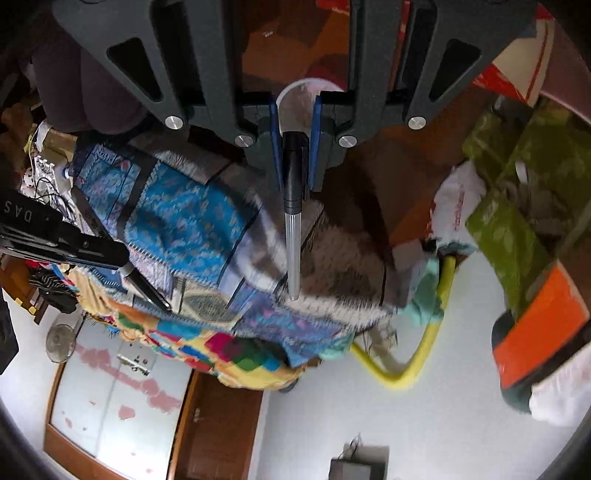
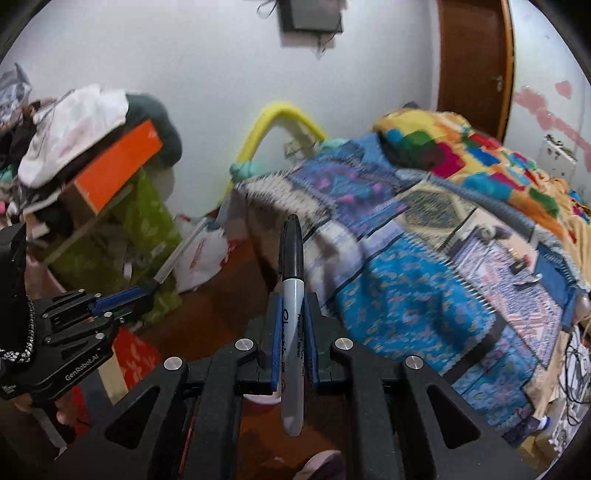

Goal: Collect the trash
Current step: 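Carry the marker with the right tool while the left tool carries the pen to the bin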

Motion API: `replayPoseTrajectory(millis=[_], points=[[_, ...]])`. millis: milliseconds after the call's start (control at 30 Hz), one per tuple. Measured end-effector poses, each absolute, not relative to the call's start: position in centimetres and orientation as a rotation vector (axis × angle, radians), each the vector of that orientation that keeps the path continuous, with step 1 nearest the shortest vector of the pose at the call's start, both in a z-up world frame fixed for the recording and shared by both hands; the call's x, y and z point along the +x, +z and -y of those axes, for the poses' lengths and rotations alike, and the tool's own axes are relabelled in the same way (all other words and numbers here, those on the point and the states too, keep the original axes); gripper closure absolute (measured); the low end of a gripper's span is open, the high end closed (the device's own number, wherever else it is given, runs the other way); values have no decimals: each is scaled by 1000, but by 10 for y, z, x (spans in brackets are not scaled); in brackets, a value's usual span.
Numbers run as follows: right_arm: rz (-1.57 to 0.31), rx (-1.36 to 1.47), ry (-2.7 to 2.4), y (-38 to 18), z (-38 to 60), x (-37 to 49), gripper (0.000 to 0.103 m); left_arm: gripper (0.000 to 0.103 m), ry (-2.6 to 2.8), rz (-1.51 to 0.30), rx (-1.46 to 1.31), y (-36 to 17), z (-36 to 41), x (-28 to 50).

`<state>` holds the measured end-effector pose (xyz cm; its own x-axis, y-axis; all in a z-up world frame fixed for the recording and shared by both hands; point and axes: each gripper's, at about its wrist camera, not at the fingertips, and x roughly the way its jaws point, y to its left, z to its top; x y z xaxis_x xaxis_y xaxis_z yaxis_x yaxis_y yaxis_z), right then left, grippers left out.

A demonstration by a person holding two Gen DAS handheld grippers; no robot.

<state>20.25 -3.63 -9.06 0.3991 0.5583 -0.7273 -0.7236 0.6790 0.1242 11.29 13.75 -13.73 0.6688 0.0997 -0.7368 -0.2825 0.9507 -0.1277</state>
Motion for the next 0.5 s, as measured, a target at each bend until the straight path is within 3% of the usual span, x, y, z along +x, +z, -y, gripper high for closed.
replayPoseTrajectory(millis=[500], points=[[-1120, -362, 892, -206, -33, 214, 92, 90, 236, -1077, -391, -253, -156, 136]])
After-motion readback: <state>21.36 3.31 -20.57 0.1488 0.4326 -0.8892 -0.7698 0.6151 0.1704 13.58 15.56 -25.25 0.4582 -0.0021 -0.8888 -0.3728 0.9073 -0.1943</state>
